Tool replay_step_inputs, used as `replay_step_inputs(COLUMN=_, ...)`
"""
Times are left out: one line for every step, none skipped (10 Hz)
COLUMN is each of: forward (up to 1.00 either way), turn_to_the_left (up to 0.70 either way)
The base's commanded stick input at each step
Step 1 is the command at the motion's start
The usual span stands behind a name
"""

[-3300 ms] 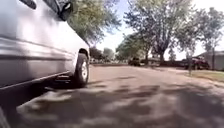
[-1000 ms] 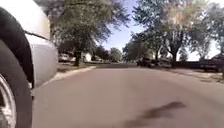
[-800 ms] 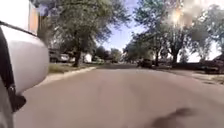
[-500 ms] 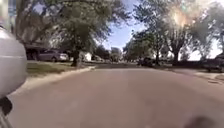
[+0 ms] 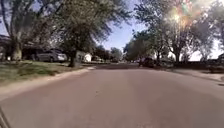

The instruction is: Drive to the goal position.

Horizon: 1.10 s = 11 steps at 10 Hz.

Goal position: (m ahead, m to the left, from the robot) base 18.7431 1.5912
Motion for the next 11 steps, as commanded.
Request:
replay_step_inputs(forward=1.0, turn_to_the_left=0.22)
replay_step_inputs(forward=1.0, turn_to_the_left=0.37)
replay_step_inputs(forward=1.0, turn_to_the_left=0.03)
replay_step_inputs(forward=1.0, turn_to_the_left=0.01)
replay_step_inputs(forward=1.0, turn_to_the_left=0.0)
replay_step_inputs(forward=1.0, turn_to_the_left=0.02)
replay_step_inputs(forward=1.0, turn_to_the_left=0.06)
replay_step_inputs(forward=1.0, turn_to_the_left=0.08)
replay_step_inputs(forward=1.0, turn_to_the_left=0.11)
replay_step_inputs(forward=1.0, turn_to_the_left=0.14)
replay_step_inputs(forward=1.0, turn_to_the_left=0.14)
